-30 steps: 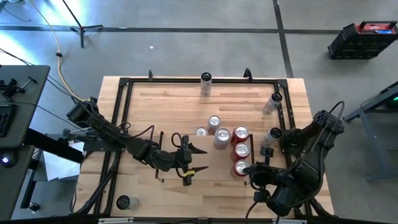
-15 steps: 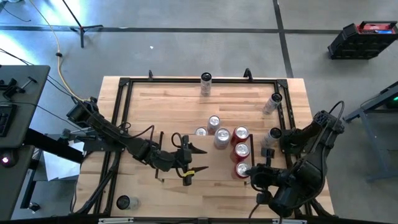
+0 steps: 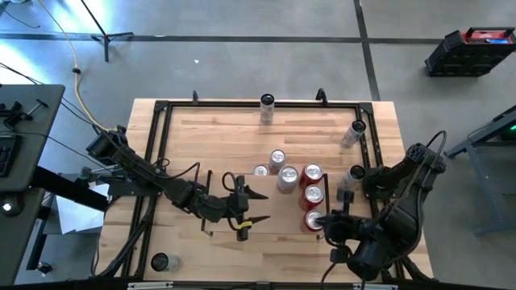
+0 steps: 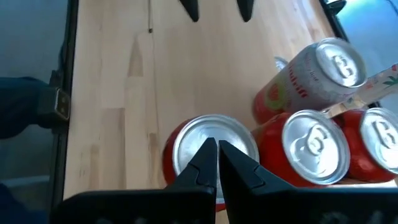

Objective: Place canned beverage on shelf
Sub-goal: Adjust the red-black soda cans on the shelf

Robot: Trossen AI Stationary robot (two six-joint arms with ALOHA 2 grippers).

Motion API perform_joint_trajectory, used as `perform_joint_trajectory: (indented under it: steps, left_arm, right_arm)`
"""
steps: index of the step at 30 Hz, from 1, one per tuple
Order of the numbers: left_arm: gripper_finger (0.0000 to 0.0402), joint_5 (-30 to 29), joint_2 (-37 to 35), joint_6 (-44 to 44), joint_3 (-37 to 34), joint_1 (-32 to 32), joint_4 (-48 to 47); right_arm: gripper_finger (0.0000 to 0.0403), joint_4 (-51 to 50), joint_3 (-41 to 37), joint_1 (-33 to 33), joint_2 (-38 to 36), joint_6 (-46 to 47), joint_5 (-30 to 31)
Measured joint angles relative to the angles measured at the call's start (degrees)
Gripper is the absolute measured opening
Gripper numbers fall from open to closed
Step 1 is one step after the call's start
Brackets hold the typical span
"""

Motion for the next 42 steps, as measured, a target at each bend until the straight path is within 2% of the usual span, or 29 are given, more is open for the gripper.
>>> perform_joint_trajectory:
  steps: [8,17,23,29,37,42]
  left_arm:
    - [0.0255,0.0,0.0,0.0,0.0,0.0,0.1]
    - [0.0255,0.0,0.0,0.0,0.0,-0.3,1.0]
    - [0.0255,0.1,0.0,2.5,0.0,-1.9,3.3]
    - [0.0255,0.2,0.0,4.1,0.0,-2.8,4.6]
    - [0.0255,0.2,-0.1,4.0,0.0,-2.8,4.8]
    - [0.0255,0.2,-0.1,4.1,0.0,-2.8,4.8]
  right_arm:
    - [0.0,0.2,-0.3,0.0,0.6,-0.7,-0.4]
    - [0.0,1.1,-0.3,0.0,0.0,-3.6,4.5]
    - [0.0,1.5,-0.3,0.0,-0.1,-3.8,1.2]
    - [0.0,2.4,-0.3,-0.4,0.6,-4.0,0.8]
    - [0.0,1.2,-0.3,-3.5,0.5,-5.7,3.8]
    - [0.0,-2.2,-0.3,-7.5,-0.4,-6.5,2.4]
